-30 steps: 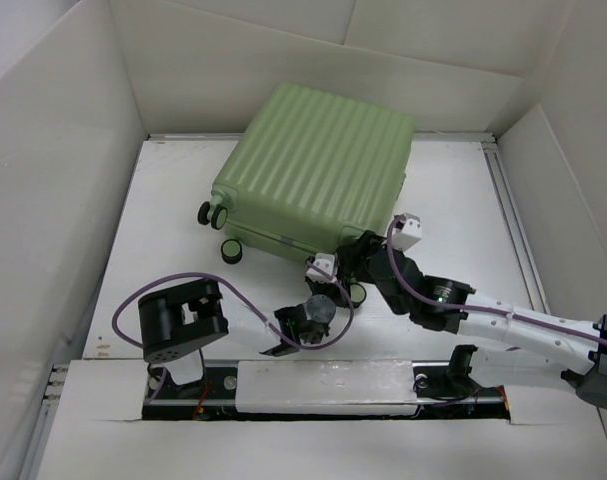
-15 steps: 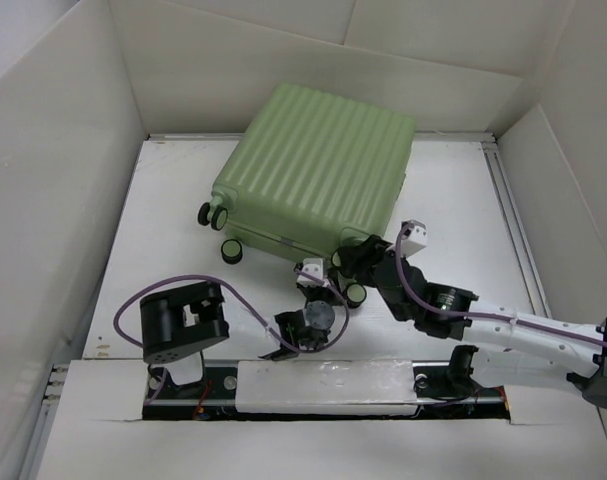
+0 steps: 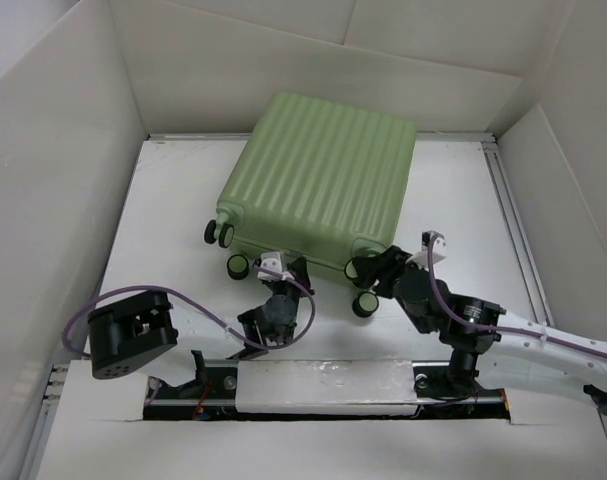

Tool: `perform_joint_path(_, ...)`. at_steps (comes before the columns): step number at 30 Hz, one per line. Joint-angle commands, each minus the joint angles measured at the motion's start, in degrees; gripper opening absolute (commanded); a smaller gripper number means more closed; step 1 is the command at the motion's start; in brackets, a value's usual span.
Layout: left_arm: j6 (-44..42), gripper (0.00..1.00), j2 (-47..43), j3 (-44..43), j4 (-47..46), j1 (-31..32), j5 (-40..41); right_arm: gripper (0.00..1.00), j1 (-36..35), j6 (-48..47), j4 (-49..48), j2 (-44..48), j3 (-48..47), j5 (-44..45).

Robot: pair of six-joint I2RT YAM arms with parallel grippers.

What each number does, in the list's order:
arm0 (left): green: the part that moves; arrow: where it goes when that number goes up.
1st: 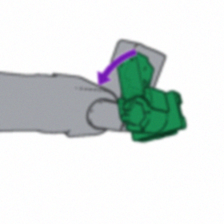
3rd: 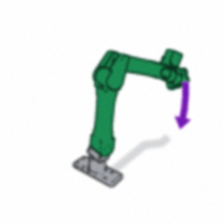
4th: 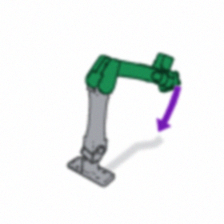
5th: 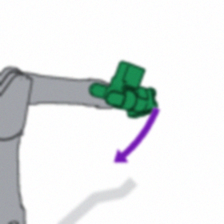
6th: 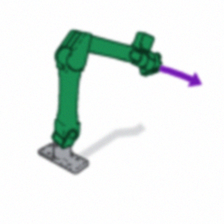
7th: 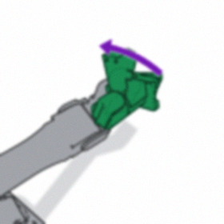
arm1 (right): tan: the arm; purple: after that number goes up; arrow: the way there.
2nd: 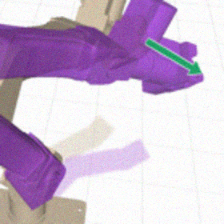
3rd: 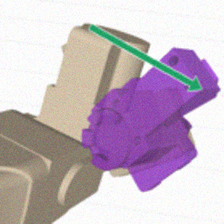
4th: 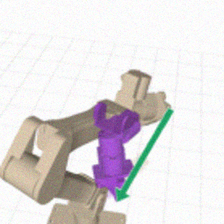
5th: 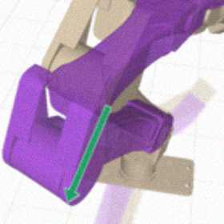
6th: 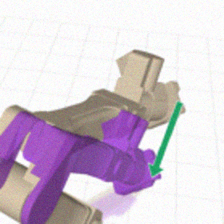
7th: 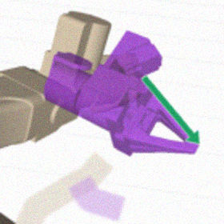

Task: Pack the luggage

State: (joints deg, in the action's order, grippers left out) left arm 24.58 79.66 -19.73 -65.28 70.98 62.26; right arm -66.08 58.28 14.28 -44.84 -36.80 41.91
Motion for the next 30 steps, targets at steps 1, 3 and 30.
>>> perform_joint_path(1,1.00,0.00,-2.31,-0.31,1.20,2.22,-9.87,0.00,-0.98,-1.85,5.14,0.64,0.51,-4.21)
perform_joint_path(3,-0.06,0.00,-0.82,-1.80,2.94,5.65,-10.40,0.00,-0.98,-1.86,9.34,-0.42,-0.99,-4.21)
perform_joint_path(30,32.54,1.00,-46.06,-24.66,94.62,3.11,-11.37,0.72,7.11,-8.26,38.11,4.30,-19.54,8.19)
